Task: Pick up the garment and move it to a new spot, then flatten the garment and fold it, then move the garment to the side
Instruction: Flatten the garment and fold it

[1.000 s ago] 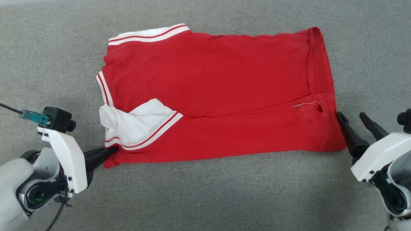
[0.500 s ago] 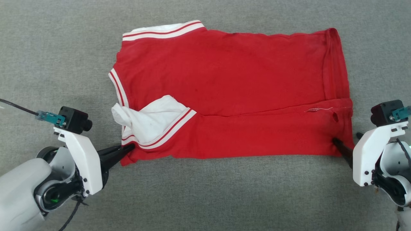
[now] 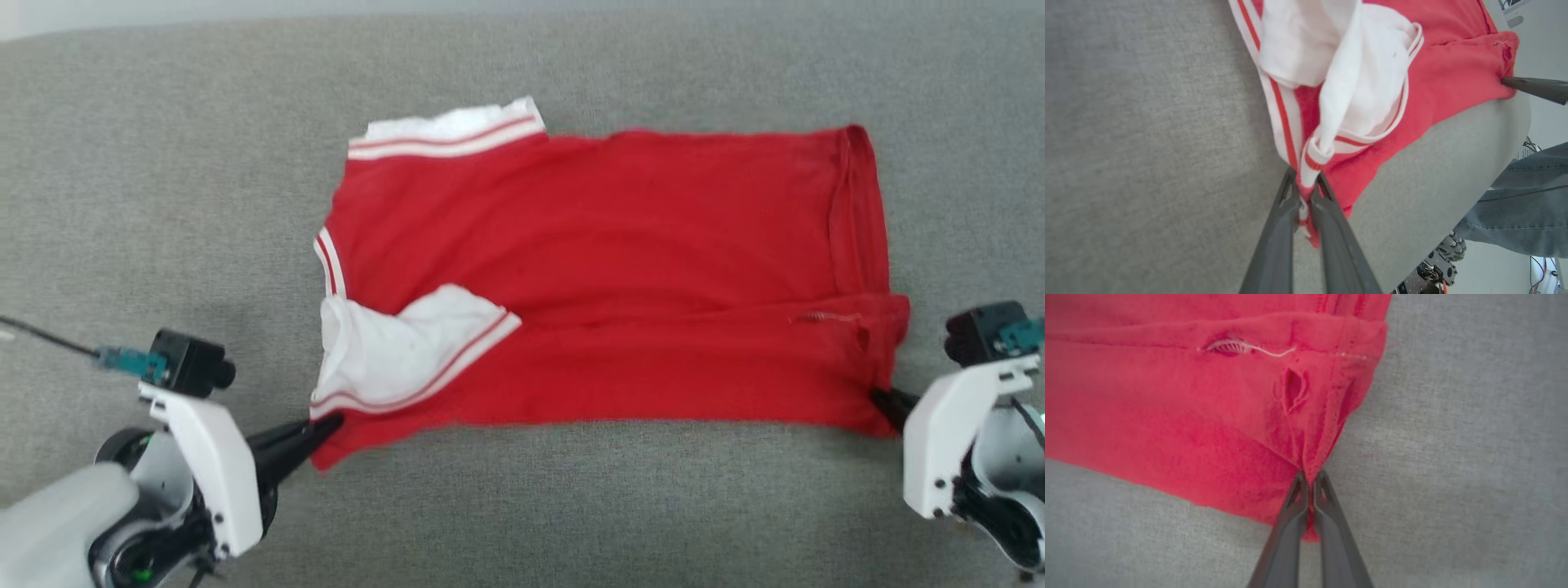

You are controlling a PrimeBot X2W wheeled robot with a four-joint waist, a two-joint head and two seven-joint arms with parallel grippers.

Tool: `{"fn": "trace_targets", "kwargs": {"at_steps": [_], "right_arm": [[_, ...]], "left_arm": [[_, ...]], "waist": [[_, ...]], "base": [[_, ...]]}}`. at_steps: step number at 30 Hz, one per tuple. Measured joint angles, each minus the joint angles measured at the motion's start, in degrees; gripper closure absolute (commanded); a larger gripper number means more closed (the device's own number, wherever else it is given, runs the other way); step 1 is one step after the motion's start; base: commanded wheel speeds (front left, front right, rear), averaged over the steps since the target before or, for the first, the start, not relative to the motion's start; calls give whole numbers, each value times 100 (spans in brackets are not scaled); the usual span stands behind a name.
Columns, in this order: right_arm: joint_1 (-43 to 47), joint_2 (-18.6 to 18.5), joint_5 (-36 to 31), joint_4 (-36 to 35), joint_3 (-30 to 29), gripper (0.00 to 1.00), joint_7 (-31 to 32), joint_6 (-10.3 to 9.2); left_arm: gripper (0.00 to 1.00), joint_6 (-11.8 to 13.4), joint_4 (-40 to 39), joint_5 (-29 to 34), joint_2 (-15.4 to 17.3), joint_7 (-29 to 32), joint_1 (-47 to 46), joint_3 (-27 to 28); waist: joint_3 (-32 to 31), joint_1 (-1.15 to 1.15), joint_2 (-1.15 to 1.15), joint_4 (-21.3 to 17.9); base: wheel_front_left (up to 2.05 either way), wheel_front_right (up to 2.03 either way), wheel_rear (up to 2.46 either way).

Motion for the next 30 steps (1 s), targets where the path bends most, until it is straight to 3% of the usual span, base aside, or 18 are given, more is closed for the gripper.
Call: {"fn": "trace_targets", "kwargs": {"at_steps": [6, 13, 14, 15, 16, 18, 19, 23, 30], "right_arm": [[578, -143, 57, -466, -227, 100, 159, 0], [1118, -71, 102, -900, -502, 100, 296, 0], [1128, -43, 98, -927, -526, 93, 248, 0], [1128, -43, 98, -927, -526, 64, 248, 0], [1129, 7, 73, -961, -577, 0, 172, 0], [1128, 79, -2, -1034, -644, 0, -14, 0], [1127, 121, -12, -1055, -699, 0, -99, 0], [1121, 292, -230, -1298, -905, 0, -617, 0], [839, 832, -706, -1604, -856, 0, -2129, -1]], "left_arm": [[100, 0, -443, 64, 339, -207, 383, -87], [100, 0, -660, 93, 443, -471, 645, -124], [100, 0, -638, 93, 428, -487, 651, -125], [100, 0, -638, 93, 428, -487, 651, -125], [96, 0, -617, 93, 410, -519, 656, -125], [10, 0, -580, 121, 367, -605, 656, -120], [0, 0, -577, 123, 365, -631, 656, -119], [0, 0, -590, 196, 558, -846, 612, -4], [0, 52, -255, 414, 957, -1333, -5, 549]], "waist": [[-160, 0, 0, 86], [-153, 0, 0, 151], [-149, 0, 0, 153], [-149, 0, 0, 153], [-147, 0, 0, 153], [-150, 0, 0, 148], [-153, 0, 0, 140], [-156, 0, 0, 64], [-39, 0, 0, -249]], "base": [[0, 0, 0], [0, 0, 0], [0, 0, 0], [0, 0, 0], [0, 0, 0], [0, 0, 0], [0, 0, 0], [0, 0, 0], [0, 0, 0]]}}
